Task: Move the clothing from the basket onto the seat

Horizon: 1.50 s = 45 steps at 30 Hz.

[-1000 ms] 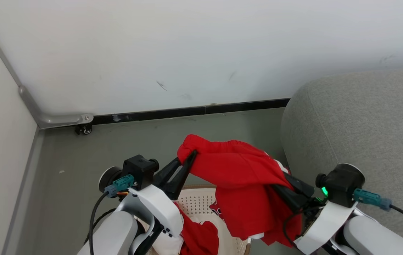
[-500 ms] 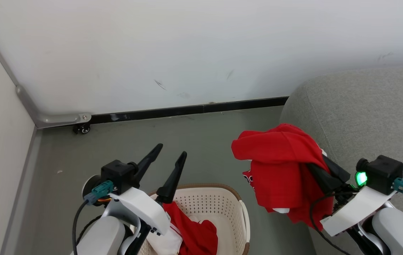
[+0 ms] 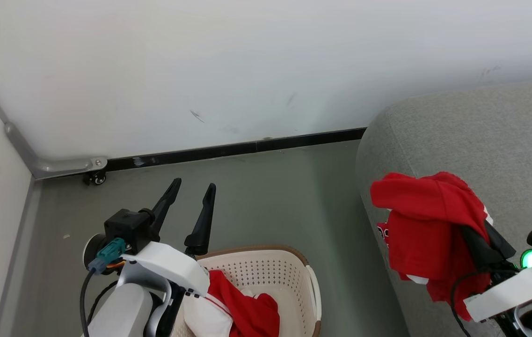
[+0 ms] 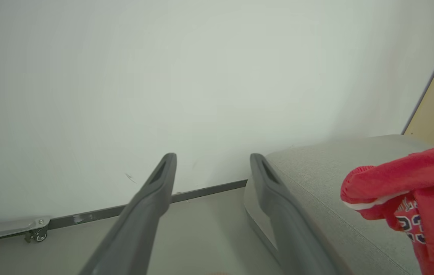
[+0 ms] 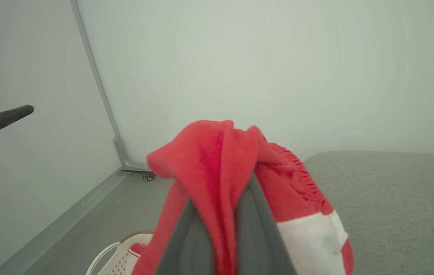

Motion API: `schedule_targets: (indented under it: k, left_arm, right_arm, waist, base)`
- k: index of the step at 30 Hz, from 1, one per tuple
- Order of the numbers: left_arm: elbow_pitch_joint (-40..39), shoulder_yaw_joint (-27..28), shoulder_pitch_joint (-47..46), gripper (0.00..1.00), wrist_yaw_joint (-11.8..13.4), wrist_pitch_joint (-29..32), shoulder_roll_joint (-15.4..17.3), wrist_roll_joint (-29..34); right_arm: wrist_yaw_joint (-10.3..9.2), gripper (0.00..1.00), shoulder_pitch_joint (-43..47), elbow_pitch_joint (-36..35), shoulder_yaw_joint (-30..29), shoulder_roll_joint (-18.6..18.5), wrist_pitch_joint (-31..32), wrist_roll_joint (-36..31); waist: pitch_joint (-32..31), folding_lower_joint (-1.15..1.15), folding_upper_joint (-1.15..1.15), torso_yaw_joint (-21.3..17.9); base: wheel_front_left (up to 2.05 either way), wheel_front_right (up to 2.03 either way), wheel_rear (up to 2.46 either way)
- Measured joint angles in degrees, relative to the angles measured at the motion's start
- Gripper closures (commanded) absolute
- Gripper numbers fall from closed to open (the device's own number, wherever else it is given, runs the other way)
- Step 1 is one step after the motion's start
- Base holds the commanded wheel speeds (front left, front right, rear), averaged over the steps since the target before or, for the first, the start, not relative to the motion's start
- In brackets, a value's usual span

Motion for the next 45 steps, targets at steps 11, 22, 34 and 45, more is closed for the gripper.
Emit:
schedule_targets:
  k: [11,22,34,45]
  left_arm:
    - [-2.0,-0.4,0.5,0.0,0.3,-0.1,-1.5,0.9]
    - [-4.2,1.1,2.3,0.0,0.3,-0.3,-2.3,1.6]
    - [-7.4,3.4,4.8,0.0,1.6,-0.3,-1.6,3.6]
    - [-10.3,4.5,5.9,0.0,2.9,-0.3,-0.1,5.0]
  right_arm:
    - [0.0,1.0,7.3,-3.5,-7.3,3.8,-0.3,-4.1]
    - [0.0,1.0,11.6,-8.4,-9.5,6.5,0.0,-7.3]
    - [0.0,1.0,12.3,-10.7,-11.3,6.8,2.1,-8.9]
    - [0.0,1.0,4.1,-11.5,-16.3,6.7,3.8,-5.2]
  waist:
    - [-0.3,0.0,0.0,-3.2]
    - [-0.3,0.0,0.0,-7.7]
    - [0.1,0.0,0.0,-11.9]
    - [2.3,0.0,0.0,-13.5]
  base:
    - [0.0,0.0,0.0]
    - [0.0,0.0,0.0]
    - [0.0,0.0,0.0]
    - [0.0,0.0,0.0]
